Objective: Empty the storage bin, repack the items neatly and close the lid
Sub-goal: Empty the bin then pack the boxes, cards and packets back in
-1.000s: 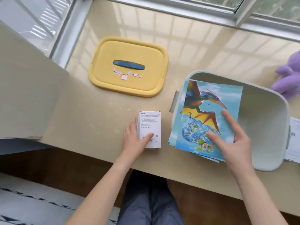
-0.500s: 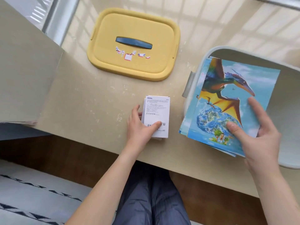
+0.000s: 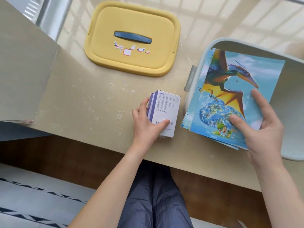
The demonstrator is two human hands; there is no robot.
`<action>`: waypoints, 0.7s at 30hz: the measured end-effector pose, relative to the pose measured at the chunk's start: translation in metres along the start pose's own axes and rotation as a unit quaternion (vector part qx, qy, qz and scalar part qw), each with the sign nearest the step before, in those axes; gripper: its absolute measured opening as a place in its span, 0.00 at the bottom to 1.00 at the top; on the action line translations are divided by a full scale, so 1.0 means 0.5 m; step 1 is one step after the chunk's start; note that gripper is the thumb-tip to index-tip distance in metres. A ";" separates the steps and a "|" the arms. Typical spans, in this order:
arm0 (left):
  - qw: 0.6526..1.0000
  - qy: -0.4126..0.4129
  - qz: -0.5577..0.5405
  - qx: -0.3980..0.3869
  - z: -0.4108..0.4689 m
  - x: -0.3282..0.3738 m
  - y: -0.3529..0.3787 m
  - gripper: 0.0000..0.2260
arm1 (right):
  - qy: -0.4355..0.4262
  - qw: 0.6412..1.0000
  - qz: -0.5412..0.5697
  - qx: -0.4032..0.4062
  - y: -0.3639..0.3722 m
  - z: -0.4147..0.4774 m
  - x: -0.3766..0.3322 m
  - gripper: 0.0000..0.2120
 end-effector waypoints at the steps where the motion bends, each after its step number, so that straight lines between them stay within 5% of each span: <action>1: 1.000 -0.004 -0.011 -0.010 0.000 -0.003 0.000 0.40 | 0.000 1.000 0.001 0.000 0.000 0.000 0.000 0.34; 8: 0.985 -0.022 -0.122 -0.120 -0.008 -0.022 0.017 0.36 | 0.004 1.000 0.002 -0.009 -0.003 0.005 0.007 0.34; 21: 0.961 -0.020 -0.224 -0.162 -0.006 -0.003 0.014 0.31 | 0.002 1.000 0.009 -0.001 -0.004 -0.005 0.013 0.32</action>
Point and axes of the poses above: each hand's wrist, its own z-axis towards the middle knuckle, its own y-axis out of the palm, x = y × z, the point moved 10 cm from there along z, towards the middle knuckle, and after that the axes turned 15 degrees about z, right-handed, at the moved point
